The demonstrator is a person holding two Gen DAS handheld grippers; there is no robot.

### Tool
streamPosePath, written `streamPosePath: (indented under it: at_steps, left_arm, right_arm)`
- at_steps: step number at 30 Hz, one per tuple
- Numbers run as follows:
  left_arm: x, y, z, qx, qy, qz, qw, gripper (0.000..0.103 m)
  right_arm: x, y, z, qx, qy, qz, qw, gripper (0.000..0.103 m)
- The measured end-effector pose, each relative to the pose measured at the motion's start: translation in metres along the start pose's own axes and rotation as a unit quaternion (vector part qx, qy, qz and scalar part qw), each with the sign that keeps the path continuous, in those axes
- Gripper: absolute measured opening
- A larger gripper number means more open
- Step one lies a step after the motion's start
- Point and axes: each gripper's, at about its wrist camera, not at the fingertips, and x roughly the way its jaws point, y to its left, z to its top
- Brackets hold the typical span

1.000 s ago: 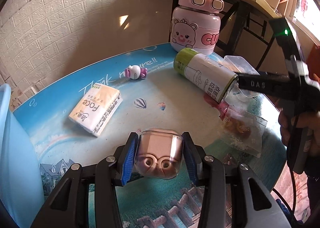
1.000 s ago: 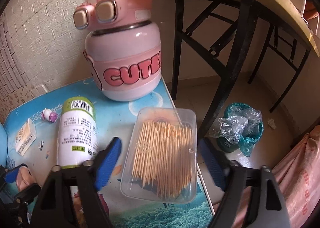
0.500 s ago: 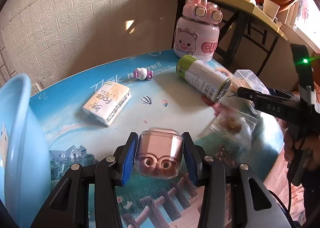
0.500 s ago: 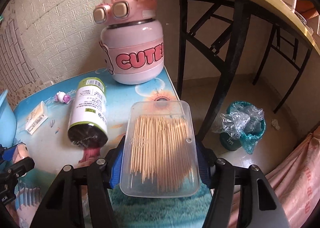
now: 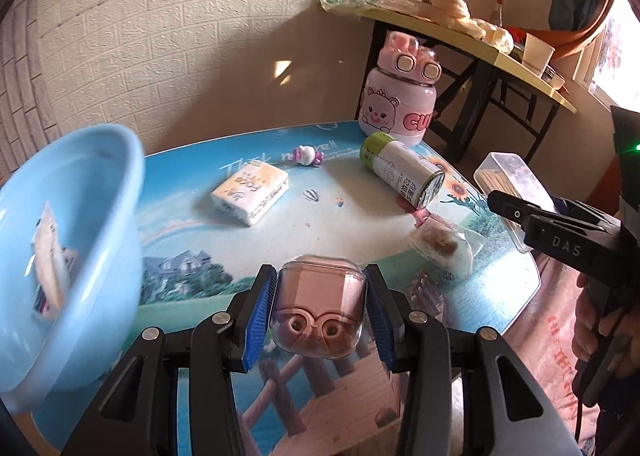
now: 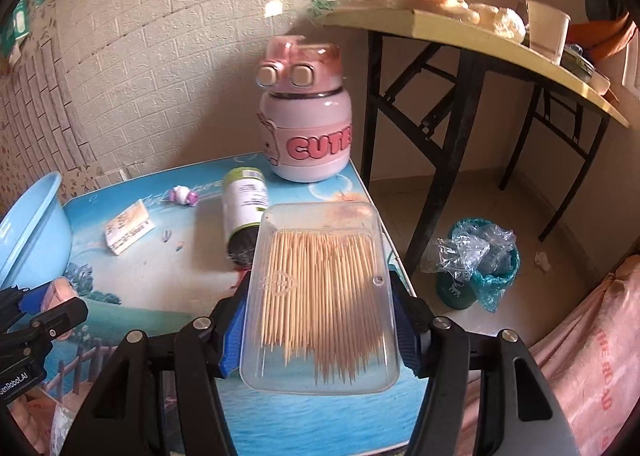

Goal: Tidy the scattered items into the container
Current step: 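Lift and carry the pink case and toothpick box toward the basin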

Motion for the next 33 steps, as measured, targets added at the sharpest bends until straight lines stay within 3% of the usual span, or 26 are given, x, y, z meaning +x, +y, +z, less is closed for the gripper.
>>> streamPosePath:
  at_steps: [15, 33]
  left_arm:
    - [-0.051, 0.014, -0.003, -0.029, -0.042, 0.021, 0.9985, 0.042]
    - [-0.072, 0.023, -0.002, -0.035, -0.058, 0.031, 0.9972, 0.042]
  right_arm:
    - [-0.064, 0.053, -0.003, -0.037, -0.030, 0.041, 0.998, 0.062]
    - [-0.081, 0.083, -0.003, -0.056, -0.031, 0.070, 0.996, 0.063]
